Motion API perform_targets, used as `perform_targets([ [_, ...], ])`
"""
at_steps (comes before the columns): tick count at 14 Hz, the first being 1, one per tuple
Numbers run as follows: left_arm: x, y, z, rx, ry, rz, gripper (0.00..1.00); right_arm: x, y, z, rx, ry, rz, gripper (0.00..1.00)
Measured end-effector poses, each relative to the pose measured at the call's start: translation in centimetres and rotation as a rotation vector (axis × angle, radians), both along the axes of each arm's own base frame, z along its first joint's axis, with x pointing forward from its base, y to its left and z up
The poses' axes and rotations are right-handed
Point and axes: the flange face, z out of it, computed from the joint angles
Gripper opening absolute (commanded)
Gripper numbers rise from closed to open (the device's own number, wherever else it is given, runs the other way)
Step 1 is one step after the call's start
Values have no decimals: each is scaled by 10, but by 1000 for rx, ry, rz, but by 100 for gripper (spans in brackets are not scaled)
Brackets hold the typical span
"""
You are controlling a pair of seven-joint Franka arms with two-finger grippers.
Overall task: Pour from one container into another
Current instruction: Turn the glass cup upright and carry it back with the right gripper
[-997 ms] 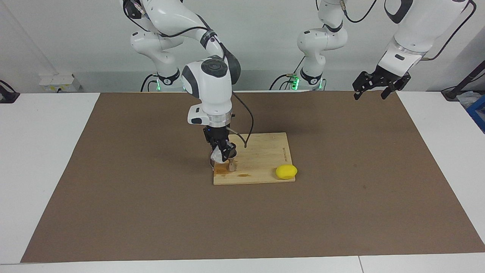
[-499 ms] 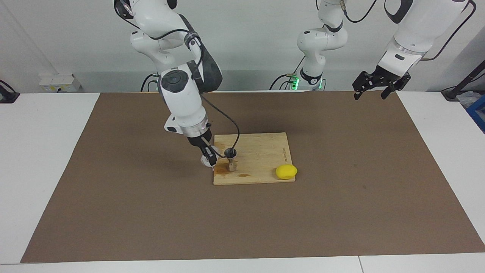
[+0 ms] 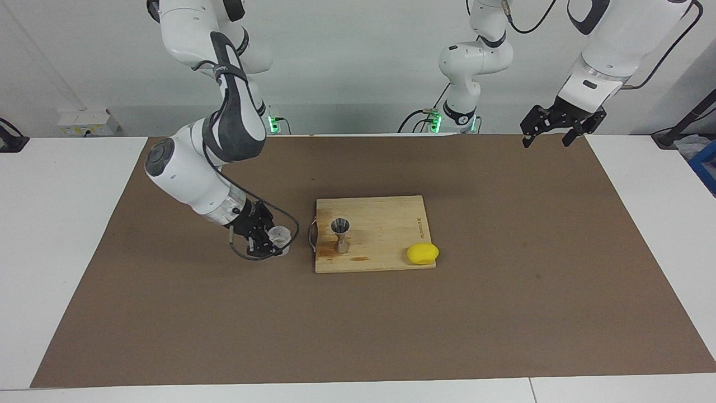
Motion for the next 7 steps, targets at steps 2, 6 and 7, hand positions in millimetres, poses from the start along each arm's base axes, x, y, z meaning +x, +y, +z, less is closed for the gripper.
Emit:
perform_targets([
  [2,0,0,0,0,0,0,100,-4,-28,-18,56,33,-55,0],
  [6,0,0,0,0,0,0,100,-17,-81,-57,102,56,-51,0],
  [7,0,0,0,0,0,0,100,-20,-94,-68,113,60,-41,0],
])
